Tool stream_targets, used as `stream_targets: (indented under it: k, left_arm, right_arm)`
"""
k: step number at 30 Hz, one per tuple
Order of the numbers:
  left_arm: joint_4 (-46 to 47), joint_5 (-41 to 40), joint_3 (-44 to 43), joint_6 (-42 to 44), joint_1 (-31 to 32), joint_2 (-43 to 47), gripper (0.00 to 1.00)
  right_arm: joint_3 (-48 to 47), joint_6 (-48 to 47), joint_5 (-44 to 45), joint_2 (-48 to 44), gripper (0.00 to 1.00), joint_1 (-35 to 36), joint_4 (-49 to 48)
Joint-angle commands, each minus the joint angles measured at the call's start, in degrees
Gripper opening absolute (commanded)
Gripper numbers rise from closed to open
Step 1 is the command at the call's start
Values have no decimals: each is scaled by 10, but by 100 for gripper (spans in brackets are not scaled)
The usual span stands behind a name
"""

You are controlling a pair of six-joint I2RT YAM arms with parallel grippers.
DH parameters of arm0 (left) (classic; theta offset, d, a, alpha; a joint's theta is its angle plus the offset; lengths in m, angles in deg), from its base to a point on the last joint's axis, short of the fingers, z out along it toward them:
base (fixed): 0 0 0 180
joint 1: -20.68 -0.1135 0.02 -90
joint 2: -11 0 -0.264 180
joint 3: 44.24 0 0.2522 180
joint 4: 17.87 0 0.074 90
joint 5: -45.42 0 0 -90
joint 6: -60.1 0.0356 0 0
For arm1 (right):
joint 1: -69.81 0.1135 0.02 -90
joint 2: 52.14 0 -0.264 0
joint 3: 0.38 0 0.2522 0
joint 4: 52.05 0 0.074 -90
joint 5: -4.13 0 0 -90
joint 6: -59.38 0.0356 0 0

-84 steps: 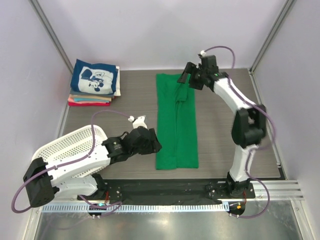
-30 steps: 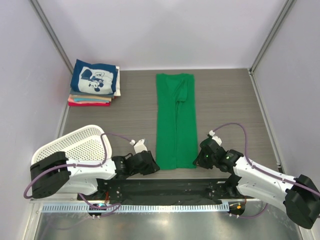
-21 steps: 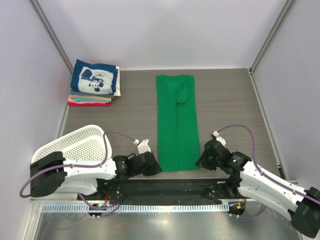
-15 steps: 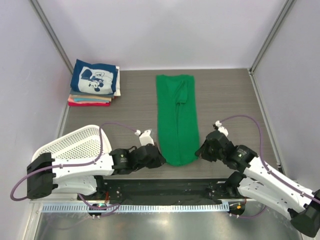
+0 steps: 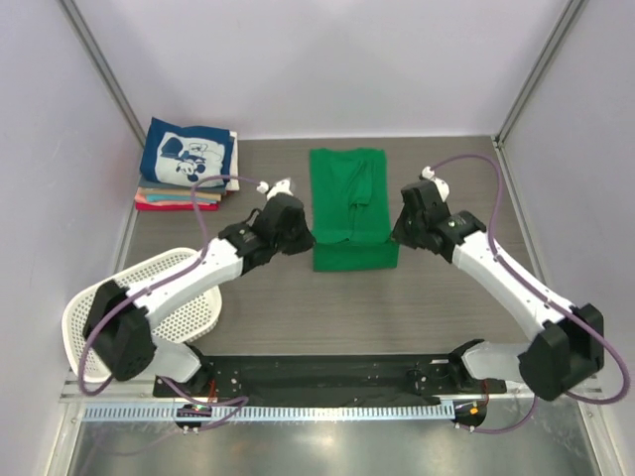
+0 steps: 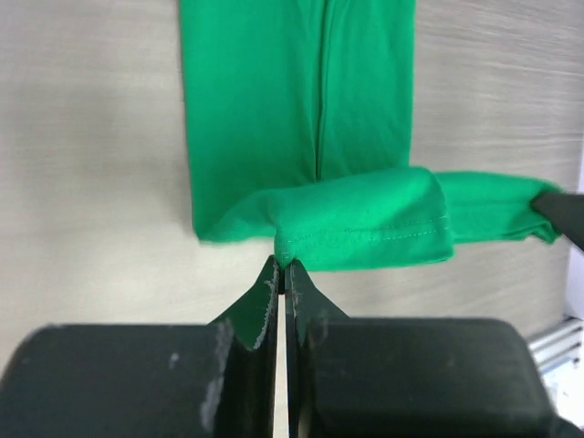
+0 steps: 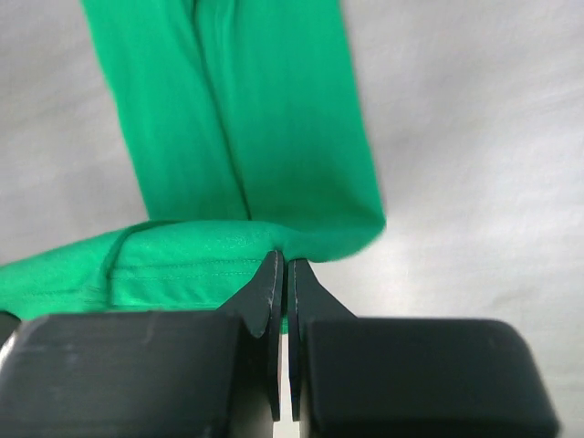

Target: Fold and stack the t-shirts

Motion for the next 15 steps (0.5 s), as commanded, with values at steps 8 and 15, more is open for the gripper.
stream_targets:
  k: [8, 15]
  left_arm:
    - [8, 103, -191, 97, -91, -196, 0]
    - [-17, 103, -244, 107, -117, -256, 0]
  right_arm:
    - [-124, -90, -83, 166, 1, -101, -86]
    - [-178, -111, -112, 246, 1, -126, -99]
